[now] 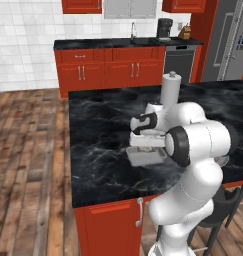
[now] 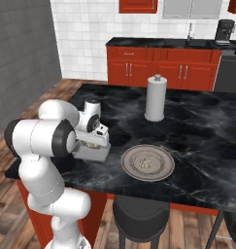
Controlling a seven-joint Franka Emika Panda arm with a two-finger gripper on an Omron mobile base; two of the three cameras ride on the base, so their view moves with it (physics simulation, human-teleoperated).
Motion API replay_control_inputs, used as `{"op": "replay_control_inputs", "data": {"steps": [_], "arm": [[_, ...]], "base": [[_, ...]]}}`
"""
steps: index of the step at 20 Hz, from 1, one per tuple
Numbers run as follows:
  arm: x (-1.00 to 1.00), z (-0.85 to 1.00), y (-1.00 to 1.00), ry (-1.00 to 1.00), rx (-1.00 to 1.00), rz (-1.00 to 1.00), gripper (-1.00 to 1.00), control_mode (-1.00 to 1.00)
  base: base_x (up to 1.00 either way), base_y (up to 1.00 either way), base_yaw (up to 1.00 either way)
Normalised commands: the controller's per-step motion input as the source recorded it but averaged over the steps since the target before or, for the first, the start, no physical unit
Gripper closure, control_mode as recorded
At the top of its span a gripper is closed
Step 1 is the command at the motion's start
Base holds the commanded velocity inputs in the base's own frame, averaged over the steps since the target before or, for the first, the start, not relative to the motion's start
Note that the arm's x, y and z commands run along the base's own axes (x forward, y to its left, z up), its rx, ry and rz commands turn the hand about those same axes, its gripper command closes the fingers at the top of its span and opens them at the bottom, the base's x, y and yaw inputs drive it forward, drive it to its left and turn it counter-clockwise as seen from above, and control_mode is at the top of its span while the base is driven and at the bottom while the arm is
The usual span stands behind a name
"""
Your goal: Place two dumplings into each of the tupperware containers and then place the containers in the fridge.
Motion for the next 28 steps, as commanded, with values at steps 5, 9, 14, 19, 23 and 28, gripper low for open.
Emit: {"op": "replay_control_inputs", "data": {"steps": [5, 9, 14, 19, 23, 28], "arm": [[0.0, -0.13, 0.11, 0.0, -0.01, 0.0, 1.0, -1.0], [-0.13, 0.0, 0.0, 0.01, 0.0, 0.0, 1.0, -1.0], [-0.38, 0.0, 0.03, 0.0, -0.02, 0.0, 1.0, -1.0], [-0.41, -0.11, 0.32, -0.03, -0.07, 0.0, -1.0, -1.0], [0.57, 0.0, 0.26, -0.07, 0.0, 0.0, -1.0, -1.0], [0.71, 0.0, 0.04, -0.01, 0.0, 0.0, -1.0, -1.0]], "base": [[0.0, 0.0, 0.0], [0.0, 0.0, 0.0], [0.0, 0.0, 0.0], [0.0, 0.0, 0.0], [0.0, 0.0, 0.0], [0.0, 0.0, 0.0]]}}
